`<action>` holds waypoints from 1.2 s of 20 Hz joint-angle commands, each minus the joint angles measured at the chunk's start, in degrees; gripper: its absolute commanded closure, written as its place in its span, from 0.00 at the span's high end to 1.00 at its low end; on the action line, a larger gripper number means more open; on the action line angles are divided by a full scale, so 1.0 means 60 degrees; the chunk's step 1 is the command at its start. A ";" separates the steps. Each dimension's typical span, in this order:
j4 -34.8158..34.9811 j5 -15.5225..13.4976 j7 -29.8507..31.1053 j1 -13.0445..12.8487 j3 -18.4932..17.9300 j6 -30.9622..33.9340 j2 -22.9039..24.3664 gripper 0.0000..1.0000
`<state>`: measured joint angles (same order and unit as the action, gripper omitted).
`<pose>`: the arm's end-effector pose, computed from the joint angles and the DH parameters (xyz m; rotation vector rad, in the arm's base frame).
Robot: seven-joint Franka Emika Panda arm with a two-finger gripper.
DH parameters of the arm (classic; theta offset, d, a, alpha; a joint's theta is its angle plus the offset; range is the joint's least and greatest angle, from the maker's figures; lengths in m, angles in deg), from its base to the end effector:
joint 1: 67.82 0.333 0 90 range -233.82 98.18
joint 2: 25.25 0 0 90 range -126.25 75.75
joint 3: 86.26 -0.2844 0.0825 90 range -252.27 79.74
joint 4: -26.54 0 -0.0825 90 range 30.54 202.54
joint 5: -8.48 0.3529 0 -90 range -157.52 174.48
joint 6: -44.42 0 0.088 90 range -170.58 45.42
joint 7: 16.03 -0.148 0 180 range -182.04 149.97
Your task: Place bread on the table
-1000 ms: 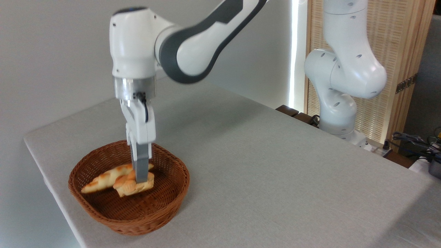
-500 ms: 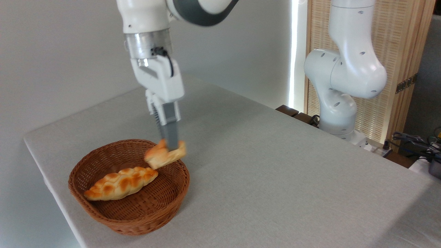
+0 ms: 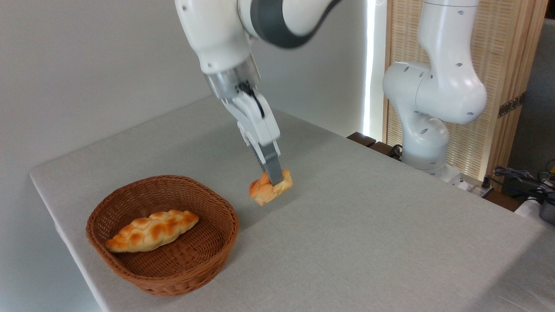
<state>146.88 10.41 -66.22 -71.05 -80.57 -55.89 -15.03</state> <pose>0.4471 -0.0666 0.4225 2.7054 -1.5445 -0.2792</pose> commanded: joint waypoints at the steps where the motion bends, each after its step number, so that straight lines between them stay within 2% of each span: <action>1: 0.0568 -0.0526 -0.0234 -0.0121 -0.0128 -0.0639 0.0040 1.00; 13: 0.0365 -0.0512 -0.0351 -0.0034 -0.0143 -0.0654 0.0024 1.00; 15: -0.0321 -0.0526 -0.0264 0.0054 -0.0143 -0.0581 -0.0033 1.00; 17: -0.1287 -0.0541 -0.0234 0.0623 0.0090 -0.0493 -0.0252 1.00; 19: -0.2399 -0.0555 -0.0175 0.0962 0.0311 -0.0348 -0.0515 1.00; 22: -0.3837 -0.1198 0.0335 0.1066 0.0209 0.0544 -0.1043 1.00; 24: -0.4103 -0.1171 0.0847 0.1051 0.0179 0.0737 -0.1176 1.00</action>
<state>128.26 4.92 -65.32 -65.24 -79.77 -54.86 -18.03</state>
